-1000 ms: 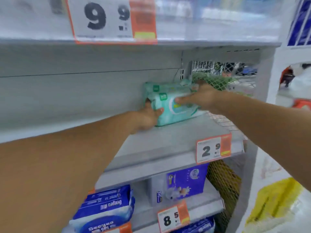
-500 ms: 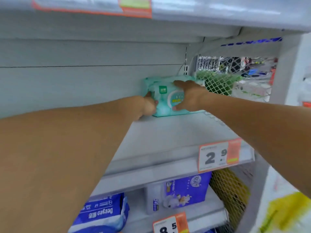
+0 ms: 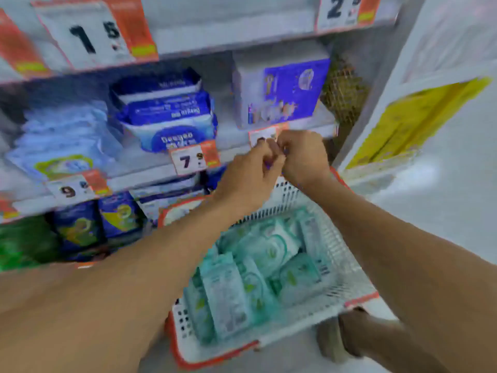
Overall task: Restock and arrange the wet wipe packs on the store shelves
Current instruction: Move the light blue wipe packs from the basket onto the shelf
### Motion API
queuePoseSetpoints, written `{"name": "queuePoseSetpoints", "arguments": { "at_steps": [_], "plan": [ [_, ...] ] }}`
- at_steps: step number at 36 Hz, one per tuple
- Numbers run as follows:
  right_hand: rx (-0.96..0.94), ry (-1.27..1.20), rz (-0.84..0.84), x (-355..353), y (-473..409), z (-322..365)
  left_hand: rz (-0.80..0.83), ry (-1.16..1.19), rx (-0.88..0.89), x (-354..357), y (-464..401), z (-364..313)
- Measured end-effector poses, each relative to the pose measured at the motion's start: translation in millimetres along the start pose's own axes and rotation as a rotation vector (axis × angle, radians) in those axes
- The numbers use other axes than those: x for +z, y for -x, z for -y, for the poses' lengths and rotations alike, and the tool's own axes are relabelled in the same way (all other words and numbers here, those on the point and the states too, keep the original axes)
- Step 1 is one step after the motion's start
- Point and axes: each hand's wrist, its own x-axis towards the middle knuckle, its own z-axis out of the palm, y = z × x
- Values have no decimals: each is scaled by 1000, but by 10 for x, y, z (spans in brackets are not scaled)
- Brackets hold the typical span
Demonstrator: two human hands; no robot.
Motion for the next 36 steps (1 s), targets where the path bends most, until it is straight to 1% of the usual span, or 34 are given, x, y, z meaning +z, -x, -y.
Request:
{"name": "queuePoseSetpoints", "arguments": {
  "at_steps": [1,3,4,5,6,8,11,12,14,16,21,23,24,25,27,30,34,36],
  "plan": [
    [150,19,169,244,231,-155,135,-60,-124,193,191,212],
    [398,71,568,653,704,-408,386,-163,-282,399,452,530],
    [472,94,724,820,921,-553,508,-200,-324,447,533,641],
    [511,101,802,944,1124,-682,605,-236,-341,479,586,725],
    [534,96,802,1036,1286,-767,679,-273,-356,497,621,794],
    [594,24,753,1211,1493,-848,758,-339,-396,513,658,941],
    [847,-208,656,1451,1559,-868,815,-395,-456,518,675,1079],
    [901,-257,613,1520,1540,-884,840,-387,-470,533,665,1094],
    [915,-254,587,1606,1477,-950,884,-360,-484,584,632,1094],
    [909,-209,630,1645,1384,-1060,911,-334,-480,654,596,1098],
    [859,-132,915,1547,1131,-1209,947,-325,-515,763,559,1161],
    [796,-84,959,1504,1120,-1205,958,-331,-555,780,557,1210],
    [765,-90,974,1495,1139,-1200,954,-329,-575,786,553,1240],
    [785,-145,970,1500,1169,-1197,945,-322,-587,781,545,1251],
    [843,-321,920,1550,1273,-1245,928,-310,-606,763,519,1241],
    [918,-499,772,1581,1458,-1270,882,-273,-621,746,484,1226],
    [991,-557,596,1140,1369,-1043,804,-190,-658,760,418,1236],
    [1016,-601,510,800,1226,-1090,752,-103,-706,743,374,1198]
  ]
}}
